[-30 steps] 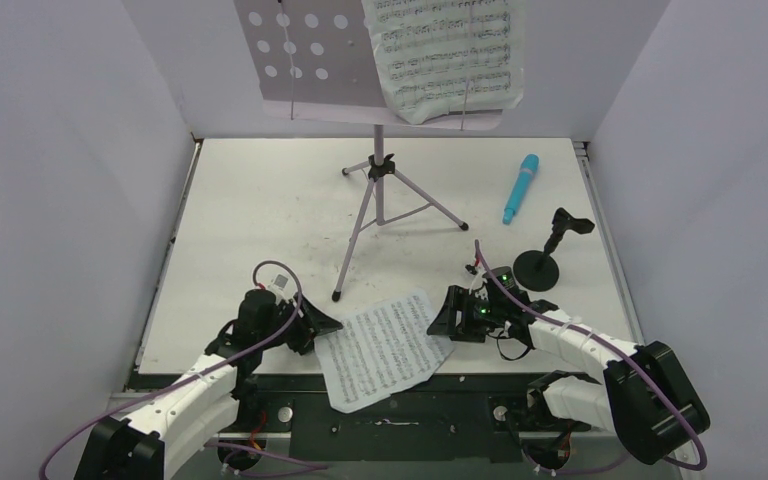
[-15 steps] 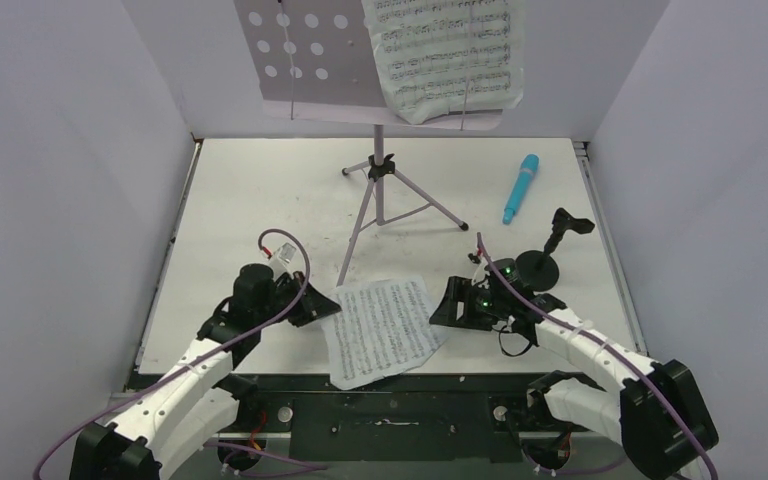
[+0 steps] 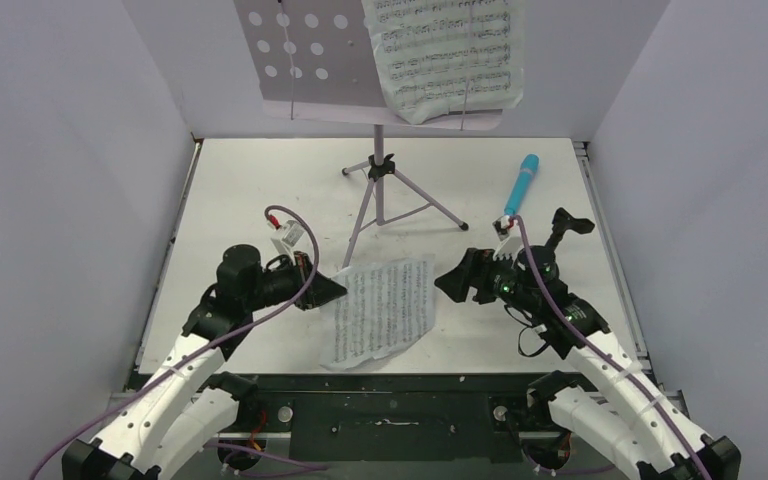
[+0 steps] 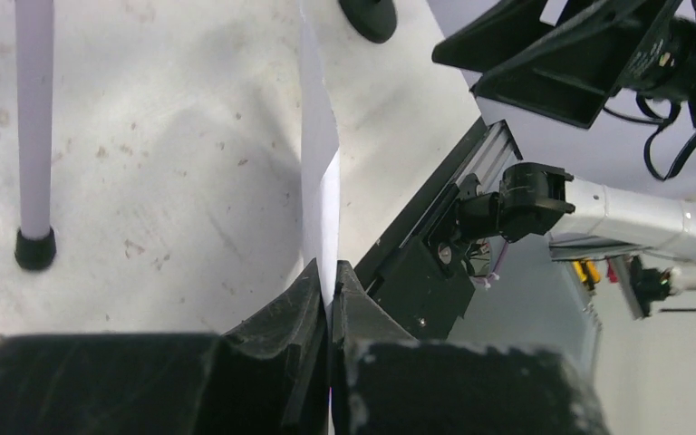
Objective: Set up the instrument practice props
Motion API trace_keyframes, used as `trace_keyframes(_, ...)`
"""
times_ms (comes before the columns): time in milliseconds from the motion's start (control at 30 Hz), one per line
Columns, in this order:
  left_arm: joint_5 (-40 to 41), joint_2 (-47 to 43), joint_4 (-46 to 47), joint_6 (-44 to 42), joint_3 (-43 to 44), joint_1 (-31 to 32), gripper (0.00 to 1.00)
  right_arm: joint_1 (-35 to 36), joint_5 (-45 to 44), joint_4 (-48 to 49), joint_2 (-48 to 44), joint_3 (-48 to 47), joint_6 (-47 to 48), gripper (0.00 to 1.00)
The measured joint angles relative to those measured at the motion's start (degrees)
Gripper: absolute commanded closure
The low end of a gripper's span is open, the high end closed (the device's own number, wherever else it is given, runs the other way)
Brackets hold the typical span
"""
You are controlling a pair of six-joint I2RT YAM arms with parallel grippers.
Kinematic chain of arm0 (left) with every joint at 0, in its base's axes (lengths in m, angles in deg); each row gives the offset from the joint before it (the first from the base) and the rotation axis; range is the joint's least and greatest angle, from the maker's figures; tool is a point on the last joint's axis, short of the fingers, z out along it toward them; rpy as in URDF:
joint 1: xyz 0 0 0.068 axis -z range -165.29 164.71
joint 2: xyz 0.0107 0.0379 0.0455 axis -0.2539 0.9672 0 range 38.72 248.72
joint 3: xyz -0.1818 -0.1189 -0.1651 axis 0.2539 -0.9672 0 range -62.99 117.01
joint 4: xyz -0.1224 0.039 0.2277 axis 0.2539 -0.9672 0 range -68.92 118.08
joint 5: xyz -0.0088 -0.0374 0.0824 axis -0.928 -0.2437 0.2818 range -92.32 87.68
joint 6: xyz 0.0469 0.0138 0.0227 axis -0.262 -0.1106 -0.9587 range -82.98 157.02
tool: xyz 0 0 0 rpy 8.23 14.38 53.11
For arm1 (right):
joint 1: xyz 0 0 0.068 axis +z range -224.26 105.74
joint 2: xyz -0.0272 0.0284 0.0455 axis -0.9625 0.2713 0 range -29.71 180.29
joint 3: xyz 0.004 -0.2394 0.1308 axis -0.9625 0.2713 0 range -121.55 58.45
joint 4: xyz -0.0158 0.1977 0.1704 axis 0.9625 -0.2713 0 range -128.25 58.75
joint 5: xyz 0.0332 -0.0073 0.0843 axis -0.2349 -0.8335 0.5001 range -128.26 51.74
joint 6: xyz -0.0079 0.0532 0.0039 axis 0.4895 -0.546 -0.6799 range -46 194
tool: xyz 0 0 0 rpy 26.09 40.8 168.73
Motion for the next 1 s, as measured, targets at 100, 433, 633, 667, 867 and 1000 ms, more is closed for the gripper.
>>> trace_keyframes(100,-1.1,-1.7,0.0,-3.6,2.5,0.0,1.0,0.0,-0.7,-0.7,-1.7,-4.5,1.9,0.17)
trace_keyframes(433,-6.1,-6.8,4.7,-11.3,5.7,0.0,1.0,0.0,-2.3,-3.5,-2.6,-15.5,6.2,0.1)
trace_keyframes(633,-10.5,-7.3,8.9,-14.1,6.2,0.1,1.0,0.0,-0.4,-3.9,-1.9,-19.7,7.5,0.09)
trace_keyframes(667,-10.9,-7.7,9.5,-14.4,6.2,0.1,1.0,0.0,0.1,-3.9,-1.7,-20.3,7.7,0.09)
trace_keyframes(867,-11.9,-10.4,12.6,-16.8,6.2,0.0,1.0,0.0,1.9,-4.6,-0.3,-22.6,8.9,0.09)
trace_keyframes(1000,-12.0,-11.6,12.9,-18.7,6.2,0.1,1.0,0.0,2.8,-5.6,0.1,-24.7,9.6,0.08)
